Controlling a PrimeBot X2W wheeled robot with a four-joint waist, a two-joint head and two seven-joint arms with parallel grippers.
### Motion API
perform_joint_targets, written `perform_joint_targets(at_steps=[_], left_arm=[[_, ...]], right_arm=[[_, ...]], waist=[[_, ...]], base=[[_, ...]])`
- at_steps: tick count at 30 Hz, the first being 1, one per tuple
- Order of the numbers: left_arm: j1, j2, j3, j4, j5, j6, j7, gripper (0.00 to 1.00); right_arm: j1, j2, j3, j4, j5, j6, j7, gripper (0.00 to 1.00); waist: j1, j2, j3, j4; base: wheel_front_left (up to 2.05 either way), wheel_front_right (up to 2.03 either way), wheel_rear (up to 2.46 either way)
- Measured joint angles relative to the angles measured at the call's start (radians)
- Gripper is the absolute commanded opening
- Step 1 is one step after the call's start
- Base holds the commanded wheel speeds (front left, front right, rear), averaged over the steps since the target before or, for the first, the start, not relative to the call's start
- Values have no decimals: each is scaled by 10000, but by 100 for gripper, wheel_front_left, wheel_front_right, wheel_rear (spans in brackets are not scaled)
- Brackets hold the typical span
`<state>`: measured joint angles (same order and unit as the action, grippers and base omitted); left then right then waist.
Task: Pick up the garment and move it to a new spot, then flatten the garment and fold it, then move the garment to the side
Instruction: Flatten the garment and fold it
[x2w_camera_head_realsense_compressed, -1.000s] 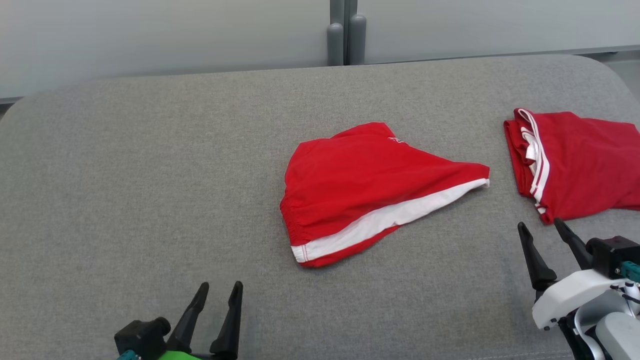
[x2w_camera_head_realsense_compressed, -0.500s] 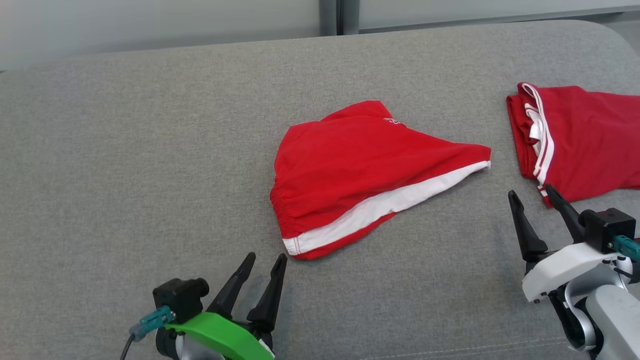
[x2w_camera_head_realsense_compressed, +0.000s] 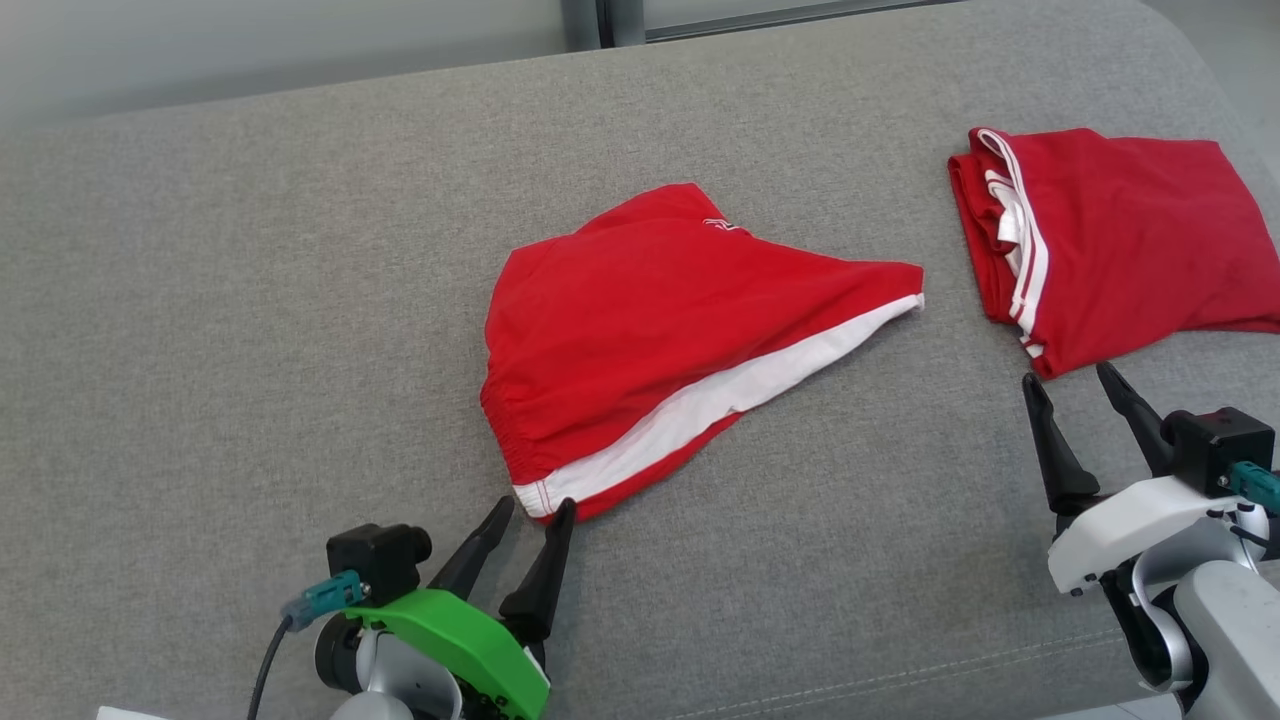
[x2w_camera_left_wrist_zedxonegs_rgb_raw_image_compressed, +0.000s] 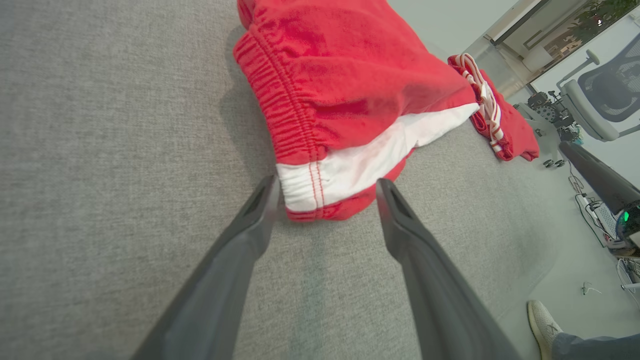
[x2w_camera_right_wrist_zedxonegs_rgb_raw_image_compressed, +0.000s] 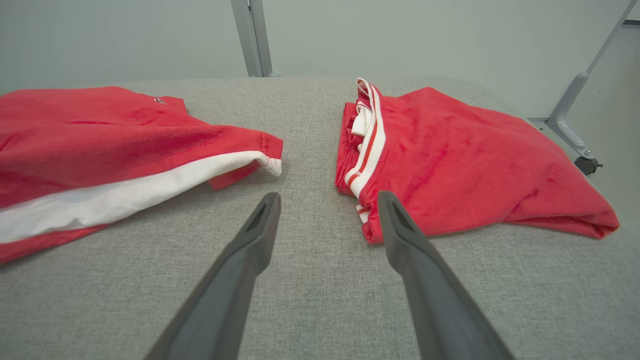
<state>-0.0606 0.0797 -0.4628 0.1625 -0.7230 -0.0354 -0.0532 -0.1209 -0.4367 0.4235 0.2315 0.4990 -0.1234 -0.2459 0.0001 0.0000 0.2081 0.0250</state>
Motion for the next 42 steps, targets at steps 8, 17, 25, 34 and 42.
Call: perform_joint_targets(at_steps=[8,17,25,34,42], left_arm=[[-414,-79,-174,523,0,0,82,100],[-594,-127,-105,943,0,6,-81,100],[-706,-221,-209,1214,-17,59,-140,44],[-906,-259,-372,1407,-44,-92,-263,0],[-1195,-265,-453,1208,-42,-165,-272,0]], right_arm=[[-1,-10,-98,67,0,0,0,100],[-3,-8,-157,117,0,0,0,100],[-8,-12,-203,134,0,0,0,100],[-25,-10,-226,157,0,0,0,100],[-344,-73,-13,186,-142,173,8,100]], waist=[[0,0,56,-122],[0,0,71,-158],[0,0,96,-160],[0,0,127,-132],[0,0,272,-12]], base=[[0,0,0],[0,0,0],[0,0,0],[0,0,0],[0,0,0]])
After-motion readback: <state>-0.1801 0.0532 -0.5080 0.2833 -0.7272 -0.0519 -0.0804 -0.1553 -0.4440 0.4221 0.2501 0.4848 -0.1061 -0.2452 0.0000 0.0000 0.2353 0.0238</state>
